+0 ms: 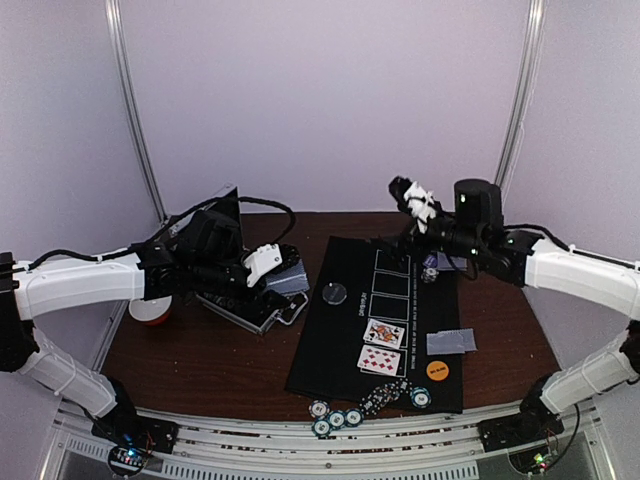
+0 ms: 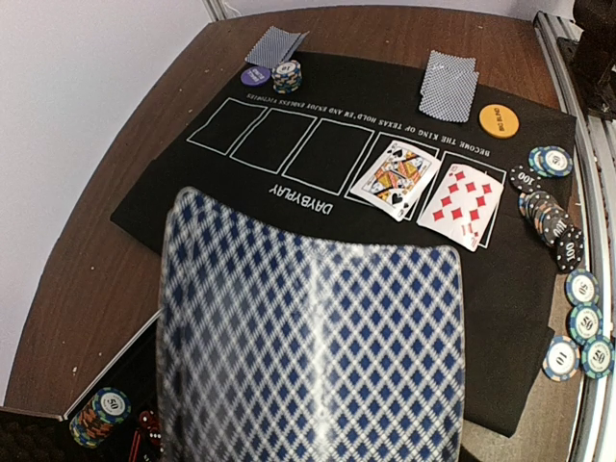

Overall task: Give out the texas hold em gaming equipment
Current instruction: Pick up the poker card from the face-down deck piles.

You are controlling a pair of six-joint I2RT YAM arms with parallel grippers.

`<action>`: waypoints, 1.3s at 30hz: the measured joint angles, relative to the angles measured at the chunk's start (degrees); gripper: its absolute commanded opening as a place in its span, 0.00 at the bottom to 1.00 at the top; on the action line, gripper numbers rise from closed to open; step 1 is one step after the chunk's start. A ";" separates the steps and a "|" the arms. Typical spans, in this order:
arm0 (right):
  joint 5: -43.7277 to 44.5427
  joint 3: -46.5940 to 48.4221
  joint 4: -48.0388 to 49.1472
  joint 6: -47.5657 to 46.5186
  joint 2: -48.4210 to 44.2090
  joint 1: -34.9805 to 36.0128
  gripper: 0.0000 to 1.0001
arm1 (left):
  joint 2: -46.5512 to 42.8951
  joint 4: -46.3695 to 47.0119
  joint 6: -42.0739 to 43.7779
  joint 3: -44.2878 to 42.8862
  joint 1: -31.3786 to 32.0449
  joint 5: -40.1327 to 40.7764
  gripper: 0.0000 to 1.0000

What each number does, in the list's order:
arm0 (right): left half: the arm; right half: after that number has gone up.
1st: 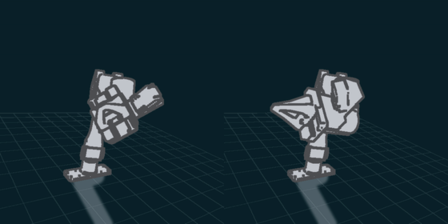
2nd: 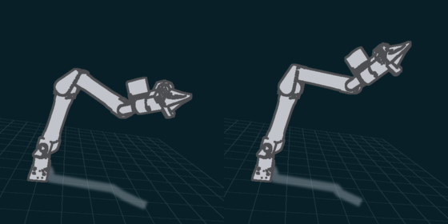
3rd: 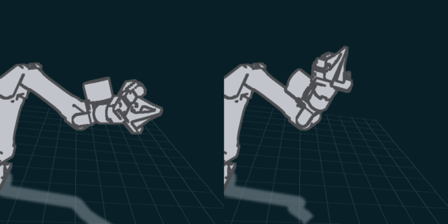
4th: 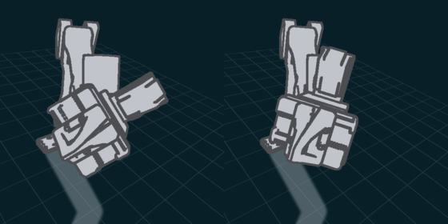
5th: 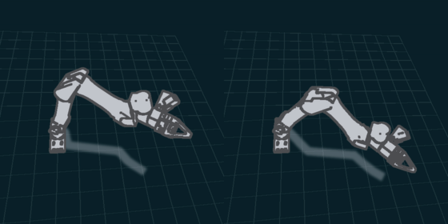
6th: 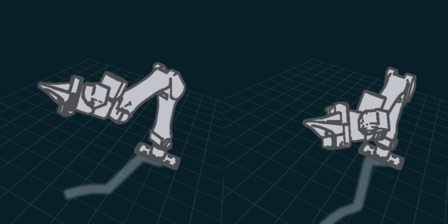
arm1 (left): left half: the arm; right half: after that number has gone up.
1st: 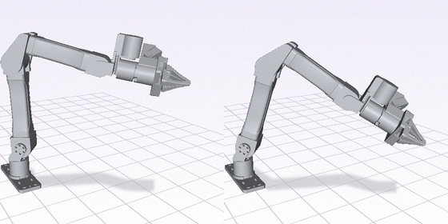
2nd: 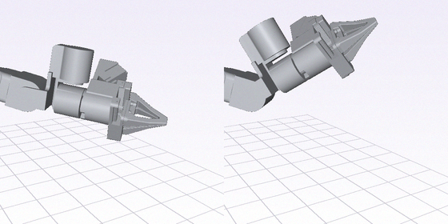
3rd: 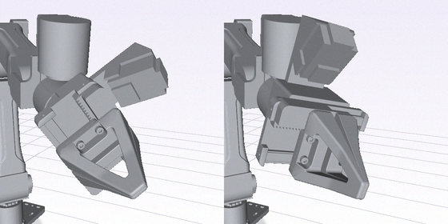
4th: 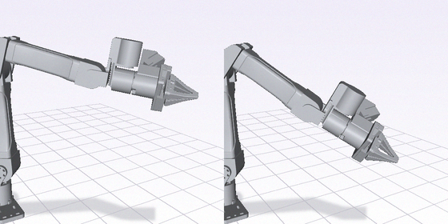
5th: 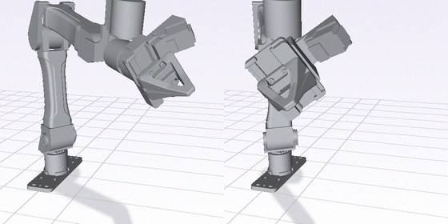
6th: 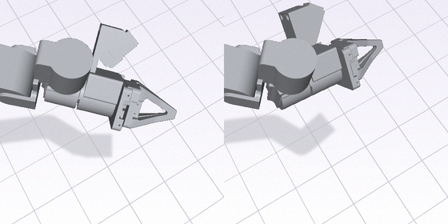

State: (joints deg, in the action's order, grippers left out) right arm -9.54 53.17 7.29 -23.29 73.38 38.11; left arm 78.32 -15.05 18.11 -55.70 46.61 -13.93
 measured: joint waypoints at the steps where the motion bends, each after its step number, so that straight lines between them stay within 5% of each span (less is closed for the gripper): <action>1: -4.57 4.68 1.62 8.92 2.49 -1.44 1.00 | 0.00 0.00 0.00 0.00 0.00 -0.02 0.52; 5: -18.27 9.90 10.34 32.13 9.75 -0.98 1.00 | 0.00 0.00 0.00 0.00 0.00 0.00 0.52; 12: -26.53 10.23 12.55 46.75 19.28 3.74 1.00 | 0.00 0.00 0.00 0.00 0.00 0.00 0.52; 22: -27.67 16.31 11.30 47.78 27.15 8.83 0.96 | 0.00 0.00 0.00 0.00 0.00 0.00 0.52; 39: -20.68 20.90 -1.36 41.09 28.41 9.66 0.54 | 0.00 0.00 -0.02 0.00 0.00 0.31 0.51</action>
State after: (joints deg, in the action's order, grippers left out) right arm -30.22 74.06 5.93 17.80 101.80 47.77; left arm 78.32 -15.05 18.09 -55.70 46.61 -13.63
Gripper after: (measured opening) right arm 0.615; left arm 0.515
